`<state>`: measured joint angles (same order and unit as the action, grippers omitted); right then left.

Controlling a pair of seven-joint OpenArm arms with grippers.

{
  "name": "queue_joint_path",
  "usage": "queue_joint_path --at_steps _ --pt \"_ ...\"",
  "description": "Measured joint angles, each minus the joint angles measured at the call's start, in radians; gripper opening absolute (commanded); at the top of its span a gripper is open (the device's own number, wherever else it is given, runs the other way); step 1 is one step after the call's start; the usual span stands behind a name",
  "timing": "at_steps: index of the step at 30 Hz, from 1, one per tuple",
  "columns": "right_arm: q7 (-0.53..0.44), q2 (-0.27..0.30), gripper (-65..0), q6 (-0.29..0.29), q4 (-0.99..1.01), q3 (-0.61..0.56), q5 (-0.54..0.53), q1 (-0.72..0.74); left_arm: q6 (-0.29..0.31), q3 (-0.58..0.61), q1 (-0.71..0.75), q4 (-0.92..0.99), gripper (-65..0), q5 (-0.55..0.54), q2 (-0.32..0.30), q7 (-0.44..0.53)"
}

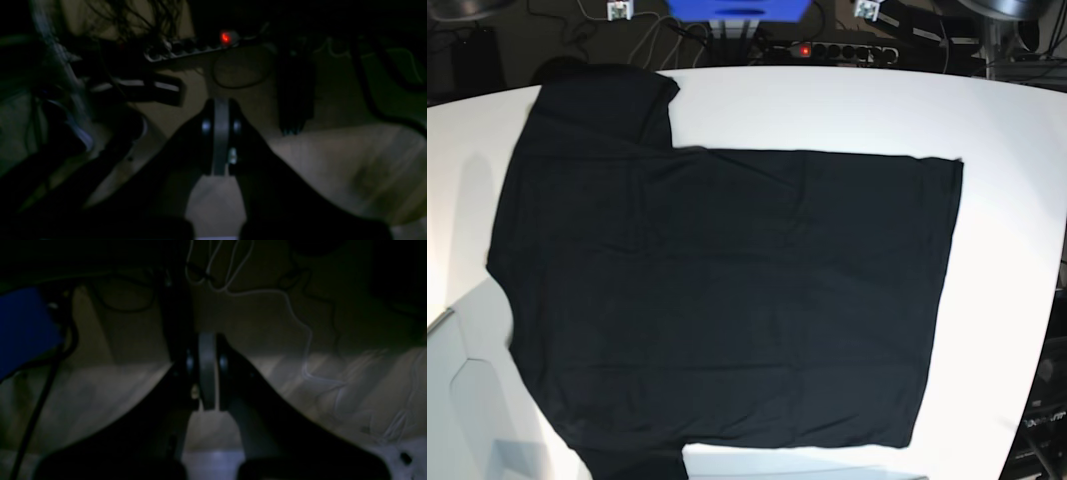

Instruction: Fold the T-shirt properly

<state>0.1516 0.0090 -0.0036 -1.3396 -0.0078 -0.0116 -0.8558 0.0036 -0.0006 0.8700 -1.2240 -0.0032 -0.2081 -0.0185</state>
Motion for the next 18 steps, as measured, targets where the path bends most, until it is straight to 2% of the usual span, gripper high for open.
queue_joint_path --at_steps 1,4,9,13,18 --pt "0.004 0.004 -65.0 0.0 -0.052 0.0 0.003 -0.029 -0.011 -0.003 0.03 -0.056 -65.0 -0.017 -0.011 -0.009" --pt "0.007 0.005 -65.0 0.0 -0.195 0.003 0.001 -0.122 0.006 0.003 0.12 -0.229 -65.0 -0.119 -0.05 -0.005" --pt "0.01 0.014 -65.0 0.0 -0.411 0.008 0.002 -0.256 -0.002 -0.037 0.253 -0.46 -65.0 -0.285 -0.17 -0.003" --pt "0.019 0.04 -65.0 0.0 -0.562 0.007 0.001 -0.341 -0.004 -0.17 0.32 -0.588 -65.0 -0.316 -0.155 -0.008" --pt "-0.003 0.041 -65.0 0.0 -0.691 0.026 0.0 -0.369 0.005 -0.321 0.312 -0.695 -65.0 -0.316 -0.064 -0.011"
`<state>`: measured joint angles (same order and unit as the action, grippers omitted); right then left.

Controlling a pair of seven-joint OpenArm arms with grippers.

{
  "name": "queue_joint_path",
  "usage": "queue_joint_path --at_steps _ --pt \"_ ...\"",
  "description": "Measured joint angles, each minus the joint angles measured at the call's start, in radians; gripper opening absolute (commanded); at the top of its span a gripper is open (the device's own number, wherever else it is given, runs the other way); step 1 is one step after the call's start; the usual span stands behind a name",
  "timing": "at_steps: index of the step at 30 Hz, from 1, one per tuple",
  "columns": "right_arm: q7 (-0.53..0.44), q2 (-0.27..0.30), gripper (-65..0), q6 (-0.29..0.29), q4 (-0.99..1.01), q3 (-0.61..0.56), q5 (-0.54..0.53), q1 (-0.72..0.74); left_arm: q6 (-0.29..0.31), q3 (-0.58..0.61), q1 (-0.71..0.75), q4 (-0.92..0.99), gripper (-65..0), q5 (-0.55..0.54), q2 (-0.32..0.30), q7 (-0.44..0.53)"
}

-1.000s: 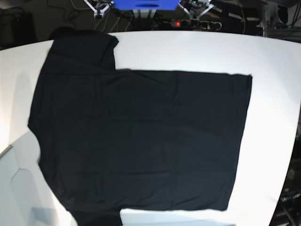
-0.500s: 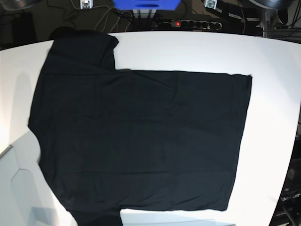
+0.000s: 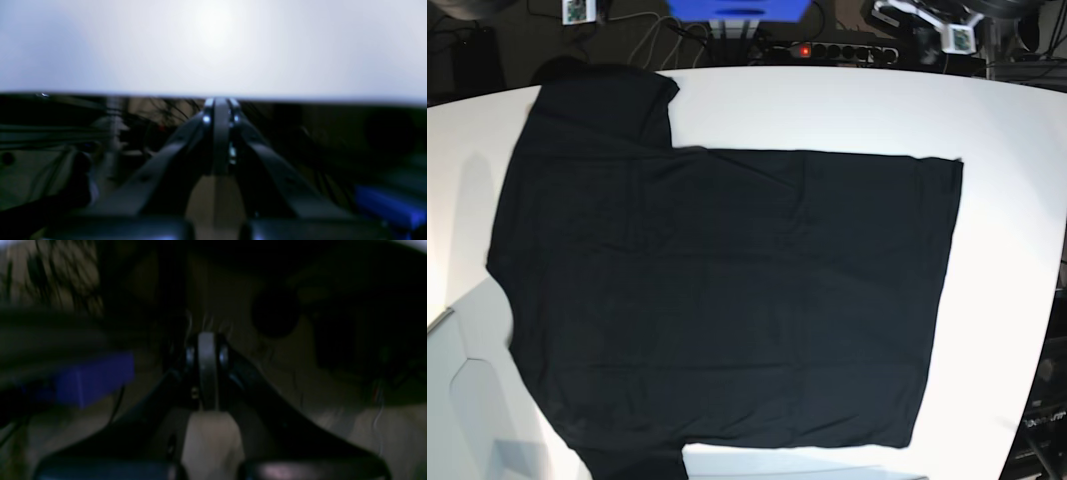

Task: Fold the T-shirt properly
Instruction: 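Lower both grippers onto the shirt's shoulder corners at the collar edge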

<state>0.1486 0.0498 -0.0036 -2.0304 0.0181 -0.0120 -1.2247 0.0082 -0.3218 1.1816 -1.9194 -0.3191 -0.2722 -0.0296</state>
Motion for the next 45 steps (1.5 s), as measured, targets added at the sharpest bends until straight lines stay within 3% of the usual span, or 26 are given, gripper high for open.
queue_joint_path --at_steps 10,12,15,19,23,39,42,45 --pt "0.021 -0.006 -65.0 0.0 0.002 0.0 0.0 0.119 0.002 -0.076 -0.111 -0.039 -64.9 -0.004 0.01 0.003" --pt "0.02 -0.006 -65.0 0.0 0.002 0.0 0.0 0.14 0.002 -0.074 -0.127 -0.038 -61.5 -0.005 0.012 -0.005" --pt "0.018 -0.006 -56.9 0.0 0.001 0.0 0.0 0.176 0.002 -0.075 -0.167 -0.038 -52.0 -0.006 0.012 -0.002" --pt "0.018 -0.005 -40.8 0.0 0.001 0.0 0.0 0.188 0.002 -0.075 -0.196 -0.037 -40.0 -0.005 0.013 -0.004" --pt "0.01 -0.003 -30.4 0.0 0.001 0.0 0.0 0.22 0.002 -0.076 -0.261 -0.032 -37.1 -0.005 0.014 -0.005" --pt "0.02 -0.003 -29.7 0.0 0.002 0.03 0.0 0.282 0.003 -0.077 -0.565 0.285 -36.9 -0.008 0.011 -0.01" --pt "0.021 -0.003 -29.7 0.0 0.003 0.032 -0.001 0.285 0.003 -0.077 -0.591 0.325 -36.9 -0.058 0.007 -0.009" --pt "0.021 -0.001 -29.7 0.0 0.003 0.043 0.0 0.288 0.003 -0.075 -0.612 0.37 -36.9 -0.13 -0.037 -0.014"
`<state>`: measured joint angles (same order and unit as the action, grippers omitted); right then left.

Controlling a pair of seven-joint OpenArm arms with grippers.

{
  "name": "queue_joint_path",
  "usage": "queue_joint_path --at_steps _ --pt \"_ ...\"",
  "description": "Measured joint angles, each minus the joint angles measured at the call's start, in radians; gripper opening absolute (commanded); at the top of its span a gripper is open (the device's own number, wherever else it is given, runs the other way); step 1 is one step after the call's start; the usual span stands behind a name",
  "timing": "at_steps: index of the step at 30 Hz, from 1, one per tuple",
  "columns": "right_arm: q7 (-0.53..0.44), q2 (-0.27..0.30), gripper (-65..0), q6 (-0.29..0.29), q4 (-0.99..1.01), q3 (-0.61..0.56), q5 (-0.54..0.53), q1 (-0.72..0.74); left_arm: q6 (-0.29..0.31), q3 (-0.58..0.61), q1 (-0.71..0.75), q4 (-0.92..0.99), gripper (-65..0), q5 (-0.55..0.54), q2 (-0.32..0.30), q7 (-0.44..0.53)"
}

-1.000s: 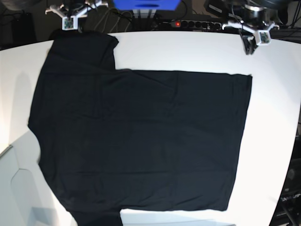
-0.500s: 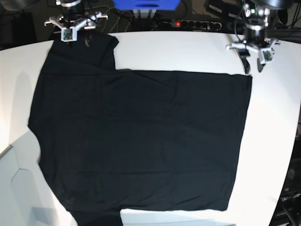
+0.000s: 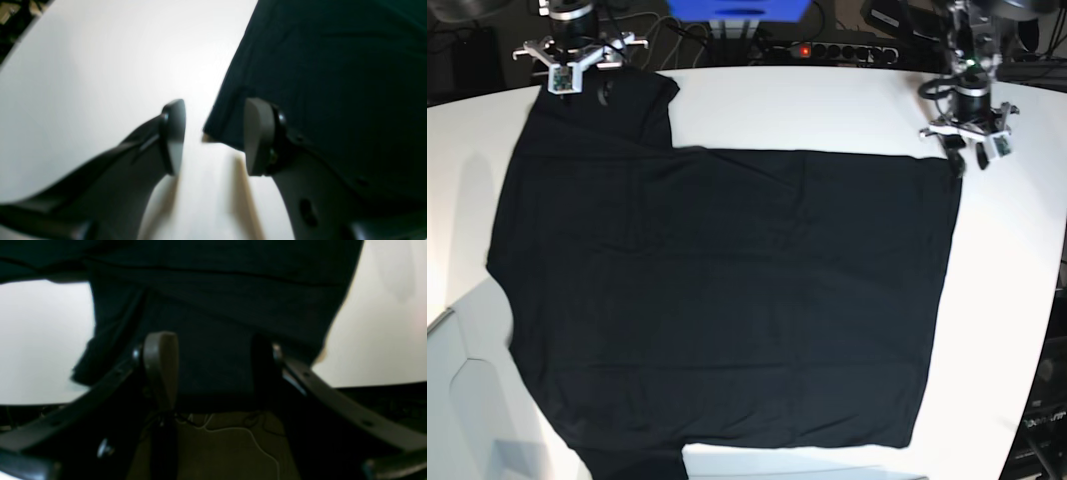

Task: Fold the T-shirt properly
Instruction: 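Lower both grippers onto the shirt's shoulder corners at the collar edge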

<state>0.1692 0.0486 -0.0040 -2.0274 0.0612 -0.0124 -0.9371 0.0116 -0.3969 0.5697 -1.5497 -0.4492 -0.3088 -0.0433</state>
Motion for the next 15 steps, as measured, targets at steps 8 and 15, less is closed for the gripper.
queue_joint_path --at_steps 8,15 --pt "0.003 -0.005 -29.7 0.0 0.0 -0.001 0.0 0.0 -0.005 0.009 -0.034 0.033 -36.9 -0.05 -0.025 -0.004" --pt "0.003 -0.005 -29.7 0.0 0.0 -0.002 0.0 0.008 -0.003 0.009 -0.074 0.039 -36.9 -0.051 -0.021 -0.118"
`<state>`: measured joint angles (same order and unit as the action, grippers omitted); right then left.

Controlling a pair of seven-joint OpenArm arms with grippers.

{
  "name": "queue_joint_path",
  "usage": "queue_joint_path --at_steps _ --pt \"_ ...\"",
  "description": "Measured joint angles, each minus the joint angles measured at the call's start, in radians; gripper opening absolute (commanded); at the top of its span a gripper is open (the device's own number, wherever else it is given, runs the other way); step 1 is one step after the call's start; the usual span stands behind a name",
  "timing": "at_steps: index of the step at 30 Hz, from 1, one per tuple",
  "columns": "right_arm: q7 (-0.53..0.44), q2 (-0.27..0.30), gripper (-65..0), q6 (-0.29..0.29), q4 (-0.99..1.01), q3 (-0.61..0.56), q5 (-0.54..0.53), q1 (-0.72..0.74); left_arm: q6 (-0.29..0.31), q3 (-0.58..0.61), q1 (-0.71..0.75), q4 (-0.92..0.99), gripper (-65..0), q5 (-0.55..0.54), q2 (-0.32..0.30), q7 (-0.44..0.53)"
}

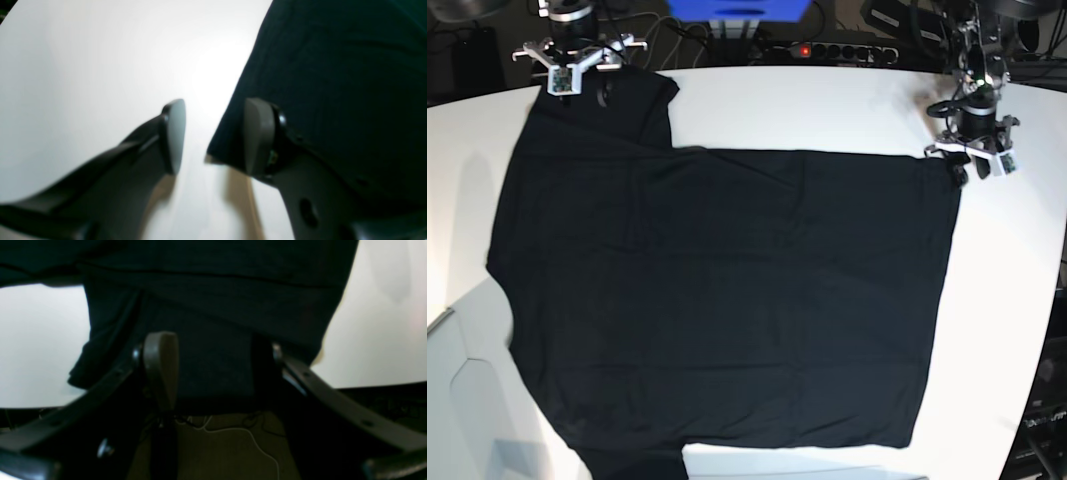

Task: Fold the T-shirt properly
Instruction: 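Lower both grippers onto the shirt's shoulder corners at the collar edge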

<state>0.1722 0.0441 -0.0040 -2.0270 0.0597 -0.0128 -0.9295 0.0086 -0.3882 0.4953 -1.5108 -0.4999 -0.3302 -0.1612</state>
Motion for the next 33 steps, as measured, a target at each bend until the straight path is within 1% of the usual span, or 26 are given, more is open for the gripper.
queue_joint_path --at_steps 3,13,15,23,24,26,30,33 --pt "0.0 0.0 -29.7 0.0 0.0 0.0 0.0 0.0 0.082 0.0 0.004 0.0 -36.9 0.004 0.002 -0.008" --pt "-0.001 0.001 -29.7 0.0 0.0 0.0 0.0 0.0 0.085 -0.003 0.023 0.033 -37.0 0.005 0.003 -0.008" --pt "0.0 0.001 -29.7 0.0 0.0 0.0 0.0 0.0 0.086 -0.003 0.021 0.054 -37.0 0.005 0.003 0.012" --pt "0.0 0.003 -29.7 0.0 0.0 0.0 0.0 0.0 0.086 -0.004 0.014 0.064 -37.7 0.005 0.001 0.015" --pt "0.0 0.003 -29.7 0.0 0.0 0.0 0.0 0.0 0.086 -0.003 0.014 0.064 -38.6 0.005 0.001 0.015" --pt "0.0 0.003 -29.7 0.0 0.0 0.0 0.0 0.0 0.086 -0.004 0.014 0.064 -42.4 0.006 0.001 0.014" --pt "0.0 0.002 -29.7 0.0 0.0 0.03 0.0 0.0 0.087 -0.003 0.014 0.064 -53.1 0.005 0.001 0.014" --pt "0.0 0.002 -29.4 0.0 0.0 0.06 0.0 0.0 0.089 -0.003 0.014 0.064 -57.0 0.005 0.001 0.012"
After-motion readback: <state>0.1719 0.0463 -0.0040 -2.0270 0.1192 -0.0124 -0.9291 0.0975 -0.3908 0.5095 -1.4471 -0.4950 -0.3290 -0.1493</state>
